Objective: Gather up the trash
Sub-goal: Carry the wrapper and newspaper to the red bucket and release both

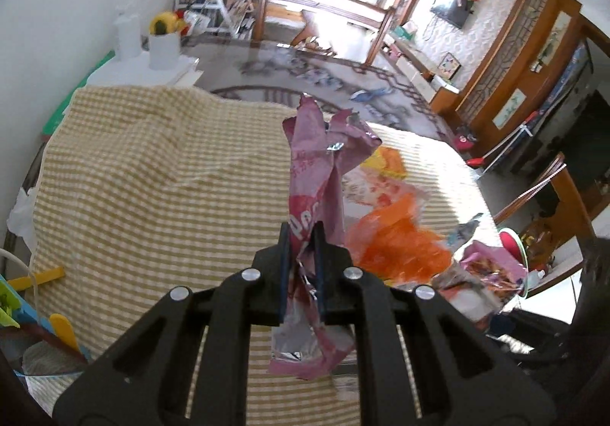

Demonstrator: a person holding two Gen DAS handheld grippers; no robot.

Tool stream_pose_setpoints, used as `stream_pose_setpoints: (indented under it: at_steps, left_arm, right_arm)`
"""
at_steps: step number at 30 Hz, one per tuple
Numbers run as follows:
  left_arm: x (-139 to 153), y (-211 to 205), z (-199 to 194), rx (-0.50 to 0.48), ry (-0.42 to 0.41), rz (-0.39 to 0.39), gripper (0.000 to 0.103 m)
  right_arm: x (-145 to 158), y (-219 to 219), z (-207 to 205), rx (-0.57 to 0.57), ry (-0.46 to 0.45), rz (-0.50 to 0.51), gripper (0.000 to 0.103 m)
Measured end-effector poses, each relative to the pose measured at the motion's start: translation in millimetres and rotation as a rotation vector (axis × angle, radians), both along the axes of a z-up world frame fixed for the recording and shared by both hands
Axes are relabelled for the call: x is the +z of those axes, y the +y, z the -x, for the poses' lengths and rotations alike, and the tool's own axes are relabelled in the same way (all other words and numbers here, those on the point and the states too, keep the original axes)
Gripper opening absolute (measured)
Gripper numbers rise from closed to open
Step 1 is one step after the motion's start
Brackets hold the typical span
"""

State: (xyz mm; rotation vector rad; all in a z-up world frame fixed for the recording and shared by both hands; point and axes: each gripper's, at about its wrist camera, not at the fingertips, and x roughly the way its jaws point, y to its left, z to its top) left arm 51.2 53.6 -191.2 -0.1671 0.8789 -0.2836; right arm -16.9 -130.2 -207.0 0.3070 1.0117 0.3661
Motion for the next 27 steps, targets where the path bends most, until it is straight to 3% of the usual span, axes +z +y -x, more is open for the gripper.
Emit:
stream_pose_setpoints:
  at_steps: [11,18,27]
  left_arm:
    - [26.3,-37.9,8.8,-0.086,-0.064,0.015,0.011]
    - [30.3,-62.9,7.7,-0.116,-0.057,0.028,0.011]
    - [43.2,-110.7,18.8,-0.120,-0.080,0.024,0.011]
  right_arm:
    - [53.0,-57.8,18.6,-0.140,-0.122,-0.021,0.040]
    - [63.7,-88.7,26.8,-0.195,-0.141,-0.015,0.040]
    - [73.6,-131.6,28.5,-0.188,-0.182,-0.018,0.041]
